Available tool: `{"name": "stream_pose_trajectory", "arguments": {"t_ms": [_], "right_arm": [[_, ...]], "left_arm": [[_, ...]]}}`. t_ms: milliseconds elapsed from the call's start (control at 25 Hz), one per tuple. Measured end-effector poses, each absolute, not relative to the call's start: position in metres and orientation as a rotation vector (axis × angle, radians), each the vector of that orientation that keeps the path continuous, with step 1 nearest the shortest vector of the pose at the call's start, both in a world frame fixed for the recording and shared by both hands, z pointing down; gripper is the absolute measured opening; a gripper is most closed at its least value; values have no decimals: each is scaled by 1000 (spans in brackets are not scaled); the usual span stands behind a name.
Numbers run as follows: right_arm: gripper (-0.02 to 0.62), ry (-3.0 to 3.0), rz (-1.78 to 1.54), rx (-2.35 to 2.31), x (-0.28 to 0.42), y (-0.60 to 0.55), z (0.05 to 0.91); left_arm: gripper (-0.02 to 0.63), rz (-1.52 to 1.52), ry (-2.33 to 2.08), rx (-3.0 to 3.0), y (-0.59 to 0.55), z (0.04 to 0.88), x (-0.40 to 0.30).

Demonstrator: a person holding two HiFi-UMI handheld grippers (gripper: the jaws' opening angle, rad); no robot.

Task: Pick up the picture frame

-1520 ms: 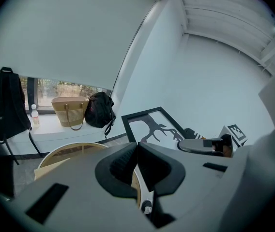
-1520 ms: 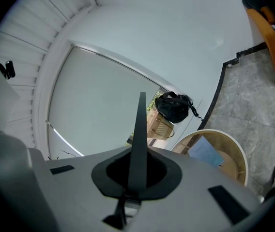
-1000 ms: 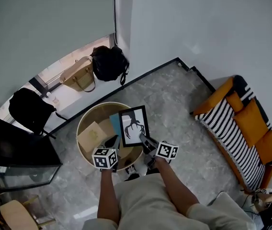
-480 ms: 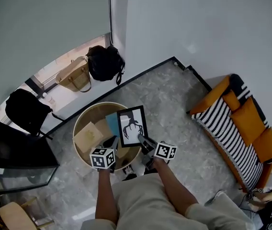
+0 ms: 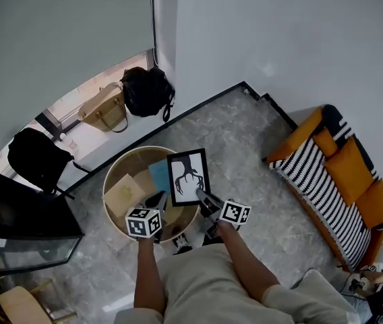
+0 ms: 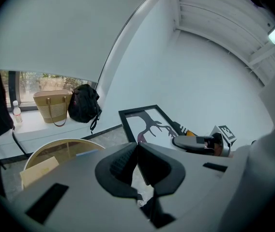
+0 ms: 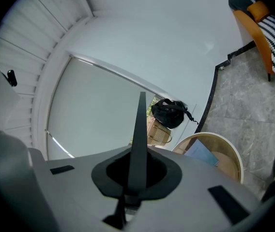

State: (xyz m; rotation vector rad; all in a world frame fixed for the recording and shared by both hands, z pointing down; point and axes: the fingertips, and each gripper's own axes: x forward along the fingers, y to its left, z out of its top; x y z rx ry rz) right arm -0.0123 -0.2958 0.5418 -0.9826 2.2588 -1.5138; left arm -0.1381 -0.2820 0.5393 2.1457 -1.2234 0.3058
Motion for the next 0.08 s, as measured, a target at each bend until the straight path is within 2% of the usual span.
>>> {"name": "stream_pose_trajectory", "arguments": {"t_ms": [80], "right_arm": [[40,2255,-1517,-981,-12,-295,541]], "left_arm": [[21,292,-1211,2153,-282,537,-137]]}}
